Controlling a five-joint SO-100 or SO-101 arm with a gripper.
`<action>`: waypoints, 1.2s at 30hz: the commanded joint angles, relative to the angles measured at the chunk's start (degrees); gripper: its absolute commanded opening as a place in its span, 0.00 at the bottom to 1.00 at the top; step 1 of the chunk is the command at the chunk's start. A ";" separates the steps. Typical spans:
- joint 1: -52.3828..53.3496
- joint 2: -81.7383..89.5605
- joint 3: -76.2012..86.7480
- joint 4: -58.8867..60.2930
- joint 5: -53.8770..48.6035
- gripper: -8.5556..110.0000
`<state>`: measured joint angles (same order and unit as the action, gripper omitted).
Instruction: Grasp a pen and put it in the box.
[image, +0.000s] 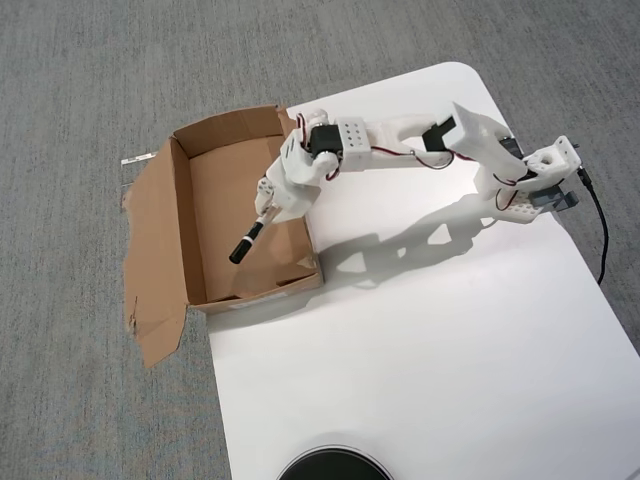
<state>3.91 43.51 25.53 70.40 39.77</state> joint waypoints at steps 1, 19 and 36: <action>0.04 -1.67 -0.83 0.09 0.22 0.09; -0.22 -3.78 -1.54 0.09 0.31 0.26; -4.70 13.89 -2.07 -0.09 -0.48 0.26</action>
<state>-0.22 47.11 25.53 70.40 39.77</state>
